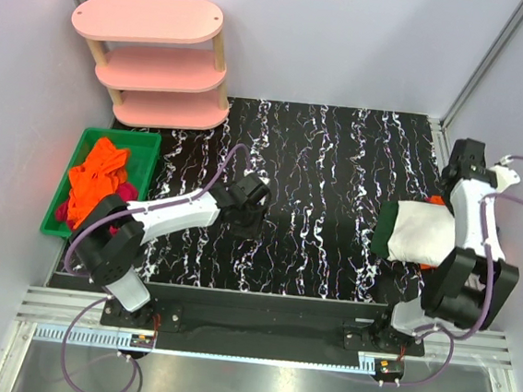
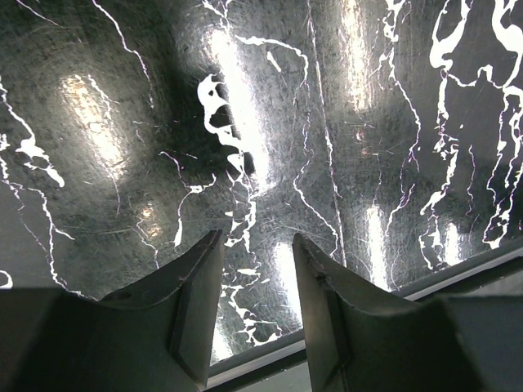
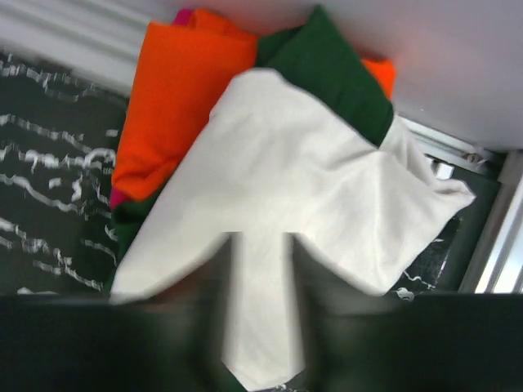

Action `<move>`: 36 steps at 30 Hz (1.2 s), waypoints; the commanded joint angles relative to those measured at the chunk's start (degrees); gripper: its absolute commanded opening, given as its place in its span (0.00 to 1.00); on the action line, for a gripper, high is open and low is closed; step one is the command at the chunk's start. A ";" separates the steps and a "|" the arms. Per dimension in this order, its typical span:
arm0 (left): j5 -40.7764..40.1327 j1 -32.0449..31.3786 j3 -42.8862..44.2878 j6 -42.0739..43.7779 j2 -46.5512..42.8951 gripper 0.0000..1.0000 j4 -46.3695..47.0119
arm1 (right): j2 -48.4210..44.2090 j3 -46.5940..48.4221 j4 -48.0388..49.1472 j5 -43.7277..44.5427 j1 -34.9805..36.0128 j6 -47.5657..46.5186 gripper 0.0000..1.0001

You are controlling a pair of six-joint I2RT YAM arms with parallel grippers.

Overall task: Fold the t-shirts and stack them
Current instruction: Put the neatly folded tshirt into the corner of the board with the right arm

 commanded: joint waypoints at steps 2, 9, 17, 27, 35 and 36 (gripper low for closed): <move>2.30 0.25 3.29 -0.55 1.48 0.44 1.41 | -6.89 -11.43 8.59 -11.26 -1.32 -0.26 0.04; 2.13 -0.01 3.20 -1.34 1.05 0.44 1.85 | -4.25 -14.26 3.51 -12.95 -3.96 7.57 0.10; 0.46 -0.01 2.06 -1.34 -1.77 0.44 1.68 | -2.23 -19.36 3.76 -23.49 -11.09 11.81 0.36; -2.69 -0.54 -1.45 -3.62 -5.54 0.46 2.64 | -10.56 -16.64 15.71 -27.02 1.99 -1.46 0.62; -7.53 -2.56 -5.15 -6.35 -9.50 0.47 3.61 | -17.07 -12.77 20.11 -28.15 16.41 -12.36 1.00; -7.97 -2.65 -5.59 -6.52 -9.76 0.47 3.52 | -17.60 -13.38 19.76 -28.07 18.51 -13.59 1.00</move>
